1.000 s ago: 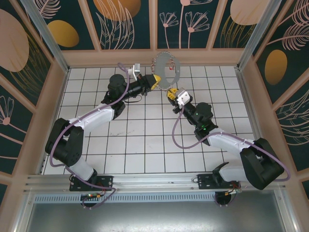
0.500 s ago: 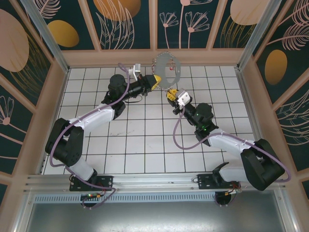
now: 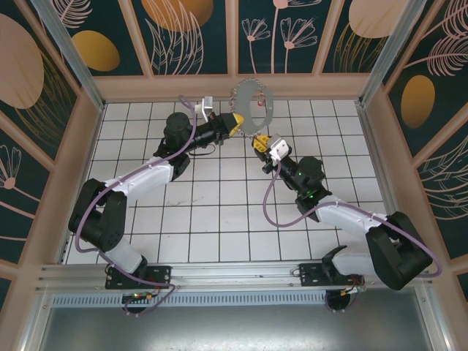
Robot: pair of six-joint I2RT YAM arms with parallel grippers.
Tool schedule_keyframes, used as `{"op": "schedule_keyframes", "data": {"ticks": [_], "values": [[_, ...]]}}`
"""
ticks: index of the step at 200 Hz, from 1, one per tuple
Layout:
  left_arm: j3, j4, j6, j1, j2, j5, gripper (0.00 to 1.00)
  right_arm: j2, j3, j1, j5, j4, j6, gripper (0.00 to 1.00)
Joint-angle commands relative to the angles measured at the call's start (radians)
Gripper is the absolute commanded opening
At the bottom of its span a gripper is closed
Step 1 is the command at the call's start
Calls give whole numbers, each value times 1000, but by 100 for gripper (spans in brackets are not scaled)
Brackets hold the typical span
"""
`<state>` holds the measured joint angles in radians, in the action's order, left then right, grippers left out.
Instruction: Put the keys on the keyring
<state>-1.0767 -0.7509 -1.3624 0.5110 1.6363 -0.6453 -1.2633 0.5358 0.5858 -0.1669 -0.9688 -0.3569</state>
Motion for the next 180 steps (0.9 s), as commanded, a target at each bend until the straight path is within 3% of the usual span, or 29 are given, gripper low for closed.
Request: {"op": "schedule_keyframes", "data": {"ticks": [1, 101, 180], "values": [[0, -50, 27, 5, -30, -10, 0, -5, 23, 0, -27, -42, 10, 14], [1, -50, 28, 7, -30, -10, 0, -15, 39, 12, -21, -48, 7, 20], [-2, -48, 29, 7, -27, -16, 0, -28, 50, 26, -9, -59, -2, 17]]}}
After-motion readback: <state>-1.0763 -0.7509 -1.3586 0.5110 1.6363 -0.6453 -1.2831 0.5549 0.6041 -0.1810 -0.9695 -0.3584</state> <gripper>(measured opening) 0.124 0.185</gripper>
